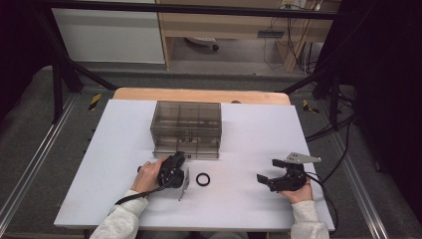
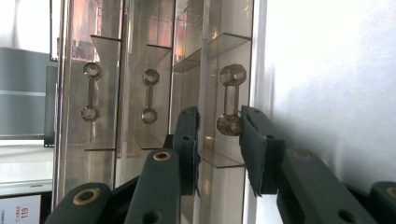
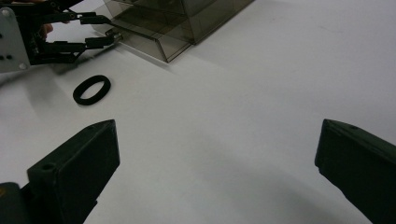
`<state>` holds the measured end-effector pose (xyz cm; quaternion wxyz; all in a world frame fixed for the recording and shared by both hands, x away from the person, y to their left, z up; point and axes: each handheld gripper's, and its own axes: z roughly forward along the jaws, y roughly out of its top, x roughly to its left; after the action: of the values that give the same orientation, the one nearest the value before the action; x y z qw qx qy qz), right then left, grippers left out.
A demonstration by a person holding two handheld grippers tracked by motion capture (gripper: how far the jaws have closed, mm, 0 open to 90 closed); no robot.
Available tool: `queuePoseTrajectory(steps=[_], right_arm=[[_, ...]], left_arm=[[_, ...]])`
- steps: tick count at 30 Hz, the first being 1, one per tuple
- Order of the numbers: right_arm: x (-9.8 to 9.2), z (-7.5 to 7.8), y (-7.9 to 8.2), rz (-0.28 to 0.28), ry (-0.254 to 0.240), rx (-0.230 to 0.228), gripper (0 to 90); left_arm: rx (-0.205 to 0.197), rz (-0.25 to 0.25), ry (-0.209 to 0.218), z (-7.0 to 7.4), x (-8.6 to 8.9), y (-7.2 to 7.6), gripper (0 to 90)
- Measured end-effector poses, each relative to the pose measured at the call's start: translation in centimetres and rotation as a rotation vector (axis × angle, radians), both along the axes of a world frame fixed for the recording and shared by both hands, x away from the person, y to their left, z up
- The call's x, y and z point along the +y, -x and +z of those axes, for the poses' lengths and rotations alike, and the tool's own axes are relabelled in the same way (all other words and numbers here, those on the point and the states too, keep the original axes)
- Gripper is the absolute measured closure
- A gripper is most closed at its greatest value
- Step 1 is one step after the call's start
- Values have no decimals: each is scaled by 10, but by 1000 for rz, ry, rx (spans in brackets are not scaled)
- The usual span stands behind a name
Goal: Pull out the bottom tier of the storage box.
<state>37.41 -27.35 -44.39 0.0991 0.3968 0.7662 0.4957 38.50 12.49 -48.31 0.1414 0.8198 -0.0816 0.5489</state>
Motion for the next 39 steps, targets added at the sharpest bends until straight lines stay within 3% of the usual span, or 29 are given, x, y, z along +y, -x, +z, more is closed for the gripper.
queuePoseTrajectory(steps=[39], right_arm=[[0, 0, 0, -3, -3, 2, 4]], left_arm=[[8, -9, 1, 0, 2, 12, 681]])
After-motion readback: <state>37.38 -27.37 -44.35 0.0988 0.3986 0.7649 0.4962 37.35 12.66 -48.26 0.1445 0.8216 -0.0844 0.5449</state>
